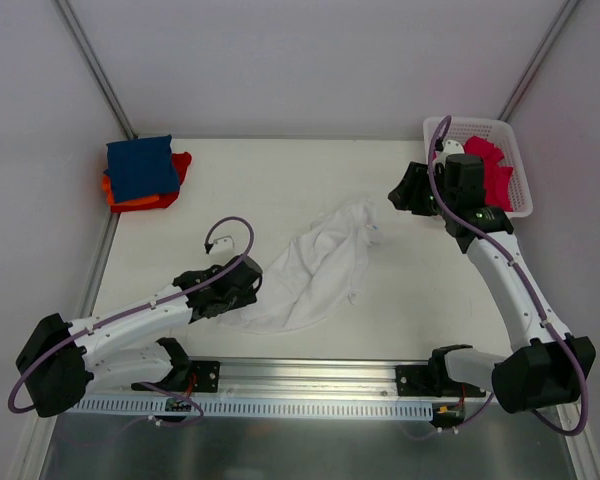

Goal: Fold and stack the t-shirts
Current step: Flatten the tshirt out

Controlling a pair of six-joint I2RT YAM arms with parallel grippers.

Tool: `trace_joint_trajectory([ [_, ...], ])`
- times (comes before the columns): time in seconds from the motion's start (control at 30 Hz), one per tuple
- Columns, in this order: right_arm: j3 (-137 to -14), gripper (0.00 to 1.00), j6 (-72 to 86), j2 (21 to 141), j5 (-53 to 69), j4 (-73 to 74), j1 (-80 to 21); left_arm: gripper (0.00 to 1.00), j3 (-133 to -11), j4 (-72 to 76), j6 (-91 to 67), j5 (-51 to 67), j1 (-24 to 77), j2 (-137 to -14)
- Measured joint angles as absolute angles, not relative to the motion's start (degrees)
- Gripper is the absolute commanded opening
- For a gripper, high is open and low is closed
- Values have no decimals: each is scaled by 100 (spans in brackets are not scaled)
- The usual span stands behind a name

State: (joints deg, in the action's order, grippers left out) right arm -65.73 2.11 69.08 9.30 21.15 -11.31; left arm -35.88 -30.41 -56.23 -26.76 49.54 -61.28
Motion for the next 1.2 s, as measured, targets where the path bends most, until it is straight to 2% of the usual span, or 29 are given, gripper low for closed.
trace_joint_trajectory([
  [0.23, -6504, 55, 222, 6993, 965, 2010, -1127, 45, -3142, -3105, -6099, -2412, 5321, -5688],
  [0.5, -6490, 55, 231, 7052, 993, 1944, -1111, 32, -3144, -3157, -6383, -2390, 5518, -5789],
  [0.63, -6490, 55, 231, 7052, 993, 1935, -1100, 17, -3157, -3201, -6414, -2392, 5520, -5896],
  [0.7, -6488, 55, 231, 7052, 996, 1925, -1098, 2, -3173, -3208, -6418, -2394, 5520, -5902],
  [0.73, -6488, 55, 231, 7057, 998, 1918, -1096, 0, -3186, -3210, -6425, -2397, 5520, -5902],
  [0.97, -6292, 55, 281, 7201, 1144, 1730, -1087, 0, -3352, -3256, -6364, -2416, 5520, -5902],
  [1.2, -6090, 54, 392, 8042, 1385, 1459, -1085, 0, -3872, -3544, -6101, -2536, 5520, -5865],
])
